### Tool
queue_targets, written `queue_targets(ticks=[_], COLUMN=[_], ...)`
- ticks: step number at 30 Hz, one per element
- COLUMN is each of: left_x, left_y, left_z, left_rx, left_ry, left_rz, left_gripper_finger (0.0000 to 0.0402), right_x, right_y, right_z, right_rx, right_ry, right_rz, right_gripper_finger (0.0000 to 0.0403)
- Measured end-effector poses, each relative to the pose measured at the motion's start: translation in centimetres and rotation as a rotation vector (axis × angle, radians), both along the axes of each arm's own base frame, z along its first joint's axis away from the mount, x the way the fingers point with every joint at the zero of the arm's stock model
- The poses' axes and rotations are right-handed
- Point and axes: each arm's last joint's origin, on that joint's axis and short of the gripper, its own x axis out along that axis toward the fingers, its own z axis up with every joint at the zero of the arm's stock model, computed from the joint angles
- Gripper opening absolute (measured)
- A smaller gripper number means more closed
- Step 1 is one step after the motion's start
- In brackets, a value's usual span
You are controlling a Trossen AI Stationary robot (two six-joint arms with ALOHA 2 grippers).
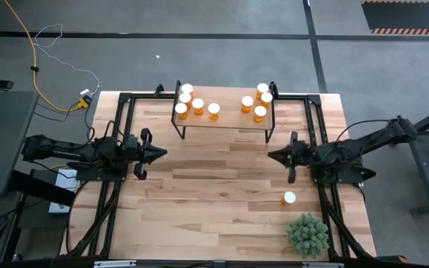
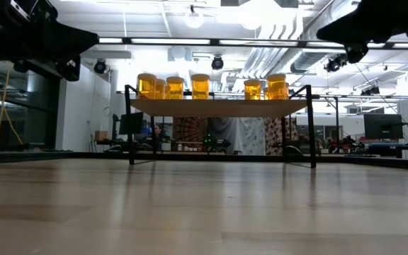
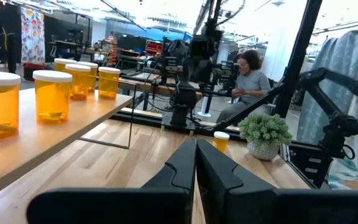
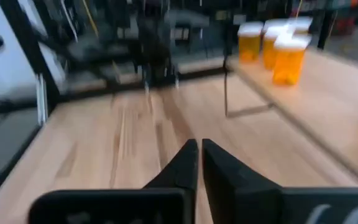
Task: Pick and place medicine bottles onto shelf by color
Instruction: Put the yellow pill bottle on the shelf
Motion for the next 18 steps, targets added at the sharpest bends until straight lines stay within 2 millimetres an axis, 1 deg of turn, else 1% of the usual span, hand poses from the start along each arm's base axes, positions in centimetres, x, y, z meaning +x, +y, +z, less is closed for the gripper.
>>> queue_targets(ticks=[3,7,9,13,15,18], left_x=[0.0,0.0,0.0,0.0,0.0,0.0], left_y=[0.0,0.0,0.0,0.0,0.0,0.0], left_z=[0.0,0.0,0.0,0.0,0.0,0.0], left_rx=[0.000,0.000,0.000,0.000,0.000,0.000], left_ry=[0.000,0.000,0.000,0.000,0.000,0.000], left_rz=[0.000,0.000,0.000,0.000,0.000,0.000], left_gripper_finger=[0.0003,0.0003,0.0003,0.0003,0.0003,0.0003], right_x=[-1.0,-1.9,-2.2,-2.1,-1.7,-0.7], right_y=[-1.0,-2.3,-2.6,-2.3,-1.8,-0.9], right_z=[-0.3,-0.6,-0.6,-0.2,0.2,0.9], right_rx=[-0.013,-0.009,0.005,0.033,0.034,-0.010], right_ry=[-0.102,-0.166,-0.190,-0.233,-0.270,-0.235], right_rz=[0.009,-0.004,0.010,0.098,0.137,0.184], right_gripper_finger=[0.0005,0.0002,0.0001,0.0000,0.0000,0.0000])
